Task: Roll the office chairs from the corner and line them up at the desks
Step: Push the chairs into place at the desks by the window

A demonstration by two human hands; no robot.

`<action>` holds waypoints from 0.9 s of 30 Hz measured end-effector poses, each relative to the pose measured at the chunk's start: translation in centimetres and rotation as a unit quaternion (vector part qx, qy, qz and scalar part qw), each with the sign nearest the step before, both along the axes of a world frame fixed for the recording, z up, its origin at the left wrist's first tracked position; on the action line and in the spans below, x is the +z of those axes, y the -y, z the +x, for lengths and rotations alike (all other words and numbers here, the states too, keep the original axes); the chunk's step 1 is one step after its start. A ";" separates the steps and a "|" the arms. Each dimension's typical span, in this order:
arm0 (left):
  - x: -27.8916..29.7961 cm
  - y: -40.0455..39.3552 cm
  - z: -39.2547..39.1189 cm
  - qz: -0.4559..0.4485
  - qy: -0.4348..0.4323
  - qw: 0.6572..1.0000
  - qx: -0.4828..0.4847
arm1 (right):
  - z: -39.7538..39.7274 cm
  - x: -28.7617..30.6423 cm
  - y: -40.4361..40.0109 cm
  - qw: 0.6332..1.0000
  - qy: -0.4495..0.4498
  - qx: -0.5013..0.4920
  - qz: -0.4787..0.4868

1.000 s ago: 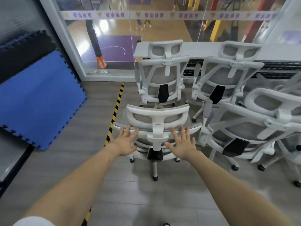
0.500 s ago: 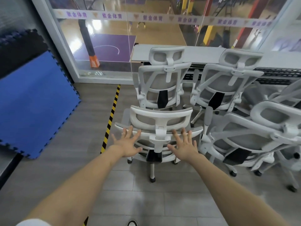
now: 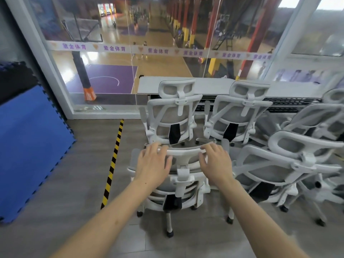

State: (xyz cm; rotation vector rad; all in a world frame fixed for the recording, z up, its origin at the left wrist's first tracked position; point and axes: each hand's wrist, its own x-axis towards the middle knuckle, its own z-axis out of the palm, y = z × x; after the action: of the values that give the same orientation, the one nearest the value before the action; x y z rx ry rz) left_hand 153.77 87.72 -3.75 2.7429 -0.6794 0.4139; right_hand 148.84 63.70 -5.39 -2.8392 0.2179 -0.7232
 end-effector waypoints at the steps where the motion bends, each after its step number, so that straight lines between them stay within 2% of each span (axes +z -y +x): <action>1: 0.6 0.2 0.6 -0.001 0.010 1.000 -0.001 | 0.5 0.5 -0.1 1.000 0.008 0.004 -0.002; 9: 2.8 2.1 7.3 0.036 0.008 0.999 -0.003 | 6.6 2.3 1.1 0.999 0.017 0.018 -0.021; 16: 2.5 5.6 17.1 0.064 -0.013 0.997 0.038 | 17.3 2.3 4.7 0.998 0.024 0.046 -0.020; 22: 2.6 10.0 26.8 0.084 -0.055 0.993 0.069 | 29.3 0.6 9.0 0.998 -0.018 0.053 -0.019; 27: 0.3 13.3 34.9 0.107 -0.096 0.986 0.085 | 38.4 -1.3 11.9 0.990 -0.112 0.085 -0.022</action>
State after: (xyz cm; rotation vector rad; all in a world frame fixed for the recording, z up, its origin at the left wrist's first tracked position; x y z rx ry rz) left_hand 188.63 74.39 -3.45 3.0055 -0.4675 0.1112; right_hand 187.20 51.79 -6.67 -2.9321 -0.0068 -0.3803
